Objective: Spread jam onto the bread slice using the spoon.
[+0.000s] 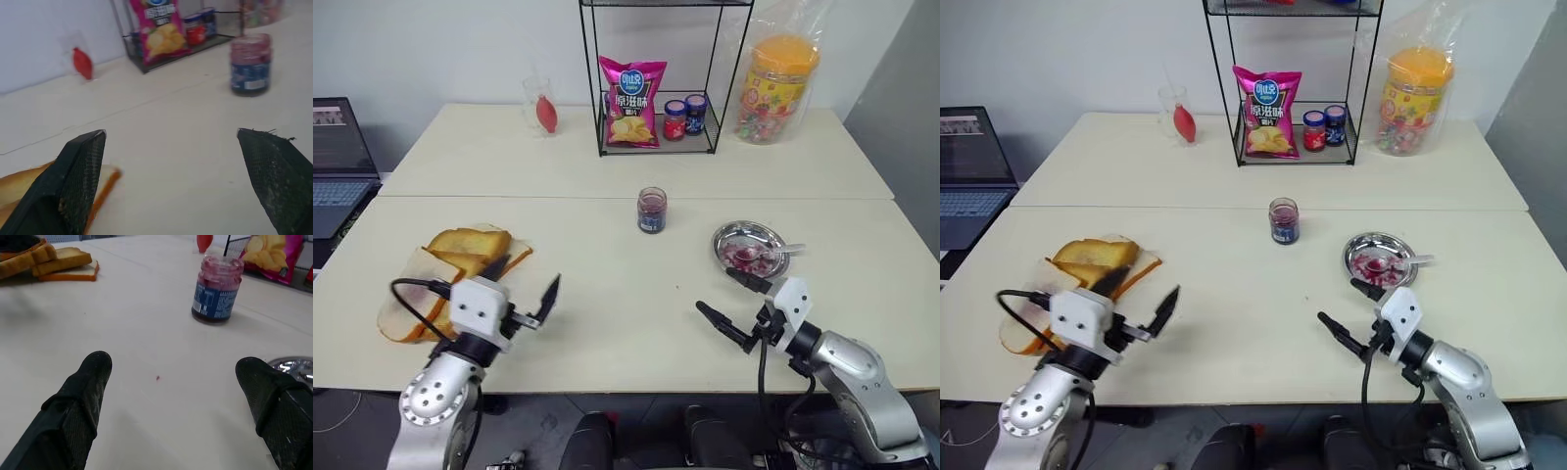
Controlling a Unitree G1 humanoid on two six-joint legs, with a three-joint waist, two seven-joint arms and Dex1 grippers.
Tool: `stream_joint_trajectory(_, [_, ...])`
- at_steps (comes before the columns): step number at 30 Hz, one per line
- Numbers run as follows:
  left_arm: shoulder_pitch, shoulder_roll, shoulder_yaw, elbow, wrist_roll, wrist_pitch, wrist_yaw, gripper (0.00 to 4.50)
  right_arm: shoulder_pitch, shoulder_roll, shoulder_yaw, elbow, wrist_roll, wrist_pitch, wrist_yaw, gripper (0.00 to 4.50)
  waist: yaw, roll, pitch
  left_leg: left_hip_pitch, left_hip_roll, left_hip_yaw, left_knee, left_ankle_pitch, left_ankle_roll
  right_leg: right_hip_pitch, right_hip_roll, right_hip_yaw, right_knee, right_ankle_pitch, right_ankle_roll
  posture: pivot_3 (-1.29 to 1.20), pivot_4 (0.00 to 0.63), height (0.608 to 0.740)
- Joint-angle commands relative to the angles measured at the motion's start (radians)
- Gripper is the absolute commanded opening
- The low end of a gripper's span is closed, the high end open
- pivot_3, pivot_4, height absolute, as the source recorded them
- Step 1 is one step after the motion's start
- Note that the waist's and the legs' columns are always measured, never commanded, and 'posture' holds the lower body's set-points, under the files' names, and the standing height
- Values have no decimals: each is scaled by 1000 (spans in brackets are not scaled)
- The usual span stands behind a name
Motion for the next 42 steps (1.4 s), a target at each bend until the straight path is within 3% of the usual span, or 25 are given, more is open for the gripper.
stream_joint_trajectory(1, [22, -32, 58, -51, -22, 32, 62, 4456, -37, -1, -1, -42, 30, 9, 15, 4466, 0, 0, 0, 0, 0, 0, 0, 0, 0, 0, 0, 0, -1, 0, 0, 0, 150, 740])
stream_joint_trajectory(7, [39, -56, 158, -31, -65, 91, 127, 4456, -83, -15, 15, -66, 63, 58, 45, 4466, 1, -2, 0, -1, 0, -1, 0, 0, -1, 1, 0, -1, -2, 2, 3, 0, 150, 740])
stream_joint_trajectory(15, [70, 42, 296, 65, -198, 174, 20, 4456, -173, -84, 70, -175, 191, 239, 140, 4466, 0, -3, 0, 0, 0, -1, 0, 0, -1, 1, 0, -1, -2, 0, 0, 0, 150, 740])
stream_joint_trajectory(26, [59, 119, 352, 190, -251, 242, -31, 4456, -229, -155, 107, -217, 266, 334, 231, 4466, 1, -8, 1, -1, 0, -2, 0, -1, -1, 1, -1, -2, -3, 0, 0, 0, 150, 740])
stream_joint_trajectory(34, [43, 177, 325, 247, -239, 281, -82, 4456, -251, -153, 109, -210, 268, 343, 242, 4466, 2, -11, 2, -1, 1, -2, 0, -1, -1, 0, -1, -3, -3, 0, 0, 0, 150, 740])
stream_joint_trajectory(42, [23, 175, 321, 276, -203, 280, -60, 2658, -248, -152, 105, -215, 267, 345, 229, 4500, 2, -12, 2, -1, 1, -2, 0, -1, -2, 0, -2, -3, -4, 0, 0, 0, 150, 740])
